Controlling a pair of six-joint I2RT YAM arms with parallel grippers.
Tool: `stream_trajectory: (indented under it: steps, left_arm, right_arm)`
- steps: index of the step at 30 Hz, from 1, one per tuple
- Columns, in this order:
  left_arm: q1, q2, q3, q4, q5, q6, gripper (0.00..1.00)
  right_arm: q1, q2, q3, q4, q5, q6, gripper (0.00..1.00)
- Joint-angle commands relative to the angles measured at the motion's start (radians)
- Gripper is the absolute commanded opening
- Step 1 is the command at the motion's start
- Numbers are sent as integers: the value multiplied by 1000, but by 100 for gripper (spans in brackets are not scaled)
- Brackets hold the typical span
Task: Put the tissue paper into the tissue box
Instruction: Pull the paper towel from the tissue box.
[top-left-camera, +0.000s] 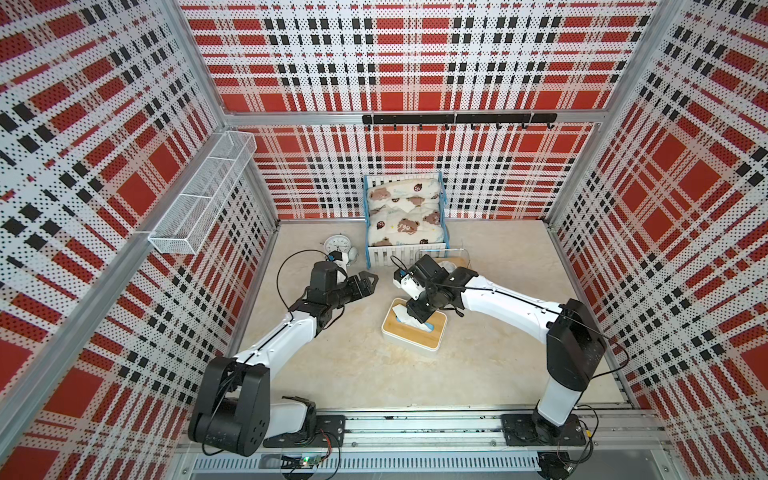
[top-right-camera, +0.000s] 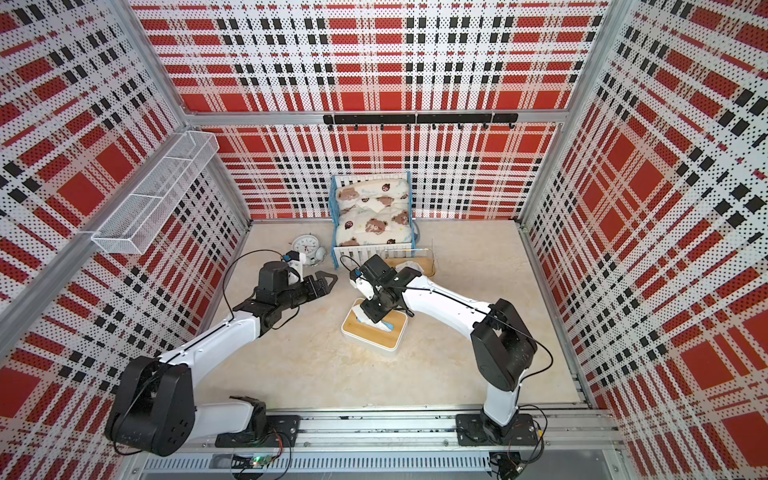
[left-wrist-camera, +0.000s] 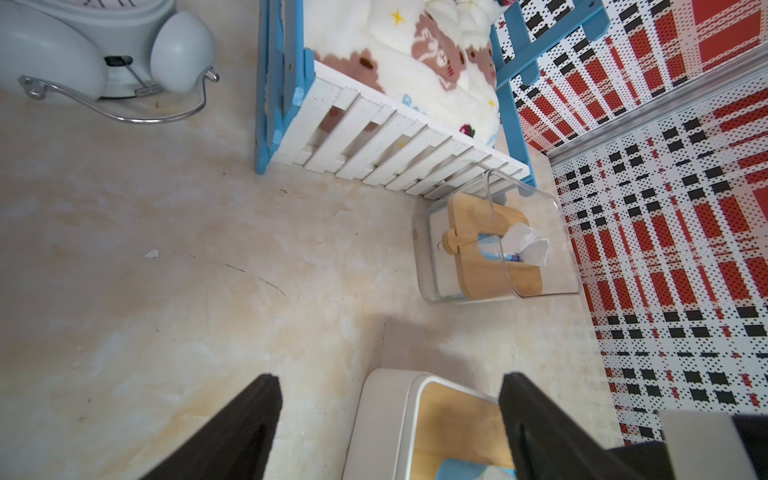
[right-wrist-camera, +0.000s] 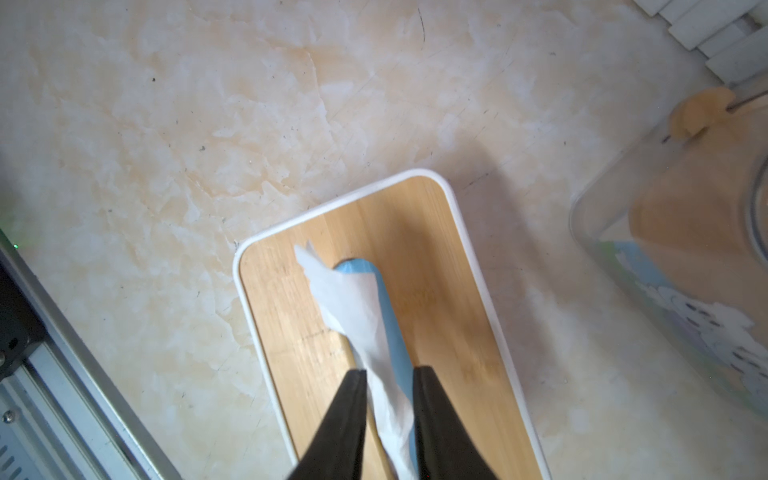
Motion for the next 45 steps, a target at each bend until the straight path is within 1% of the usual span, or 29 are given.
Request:
stream_trajectory:
  steps: [1,5,9,10,12,15,18,22,27,32,36,37,42,45]
  left_arm:
    - [-11,-22,-1,15,-5,19,88]
    - [-11,-25,4,18,-4,19,88]
    - [-10,-26,7,18,2,20,88]
    - [-44,-25,7,18,2,20,88]
    - [-51,-24,7,18,3,19,88]
    - [-69,-26,7,6,0,27,89]
    - [-92,-22,14,-17,-34,43,88]
    - [-113,-13,23,-35,-63,57,88]
    - [-116,0,31,-36,-61,57,88]
    - [-119,1,28,-39,-63,58,88]
    - [-121,-7,25,-43,-77,59,89]
    - [-121,-7,29,-49,-78,61,89]
    - [-121,-11,27,-53,-84,64,89]
    - [-121,-6,28,-53,-84,64,89]
  right_arm:
    - [-5,-83,-43,-29,5,30,33]
    - [1,-106,-96,-25,3,66,33]
    - [9,-92,-125,-3,34,87,34]
    - [9,-86,-132,7,34,90,34]
    - [9,-69,-137,15,49,91,33]
    - [9,-44,-131,16,56,88,30]
    - [9,-30,-120,16,56,84,26]
    - [9,-21,-105,10,43,79,25]
    - [11,-38,-111,17,21,86,28]
    - [11,-57,-145,58,-54,79,34]
    - [12,-31,-136,50,-28,67,34]
    - [12,-25,-132,51,-16,65,33]
    - [11,-9,-116,34,60,74,19]
    - [11,-12,-110,31,73,74,14]
